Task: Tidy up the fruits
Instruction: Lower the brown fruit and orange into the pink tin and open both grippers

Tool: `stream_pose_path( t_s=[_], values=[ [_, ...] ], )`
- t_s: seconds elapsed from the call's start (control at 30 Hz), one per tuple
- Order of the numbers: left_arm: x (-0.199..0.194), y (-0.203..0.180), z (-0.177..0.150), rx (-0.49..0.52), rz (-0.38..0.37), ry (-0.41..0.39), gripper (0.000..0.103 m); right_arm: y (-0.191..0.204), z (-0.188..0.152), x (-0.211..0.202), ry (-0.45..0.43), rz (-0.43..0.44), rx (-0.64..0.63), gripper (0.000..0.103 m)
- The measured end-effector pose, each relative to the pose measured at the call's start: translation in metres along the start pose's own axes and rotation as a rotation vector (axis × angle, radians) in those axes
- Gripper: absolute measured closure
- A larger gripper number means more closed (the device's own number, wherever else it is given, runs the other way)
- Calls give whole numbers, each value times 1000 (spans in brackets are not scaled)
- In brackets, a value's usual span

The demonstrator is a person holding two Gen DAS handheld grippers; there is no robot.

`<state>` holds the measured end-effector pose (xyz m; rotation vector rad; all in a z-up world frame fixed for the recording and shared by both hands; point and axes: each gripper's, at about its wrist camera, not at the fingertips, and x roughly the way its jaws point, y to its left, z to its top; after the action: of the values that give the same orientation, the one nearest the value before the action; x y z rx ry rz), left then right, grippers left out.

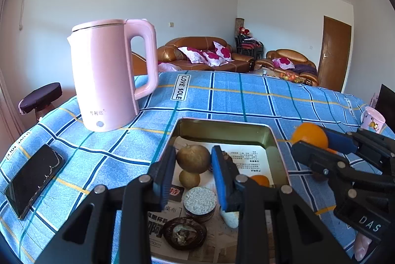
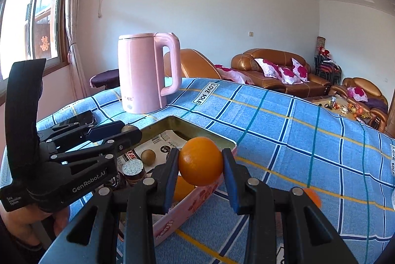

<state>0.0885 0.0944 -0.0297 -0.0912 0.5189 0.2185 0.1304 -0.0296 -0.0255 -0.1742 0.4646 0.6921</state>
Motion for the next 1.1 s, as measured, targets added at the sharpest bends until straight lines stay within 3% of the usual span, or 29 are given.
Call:
stream_pose_path(
  t_s=[1.1],
  values=[
    [23,10,-2,29,4,83,72,20,-2,58,122,18,-28,66]
  ],
)
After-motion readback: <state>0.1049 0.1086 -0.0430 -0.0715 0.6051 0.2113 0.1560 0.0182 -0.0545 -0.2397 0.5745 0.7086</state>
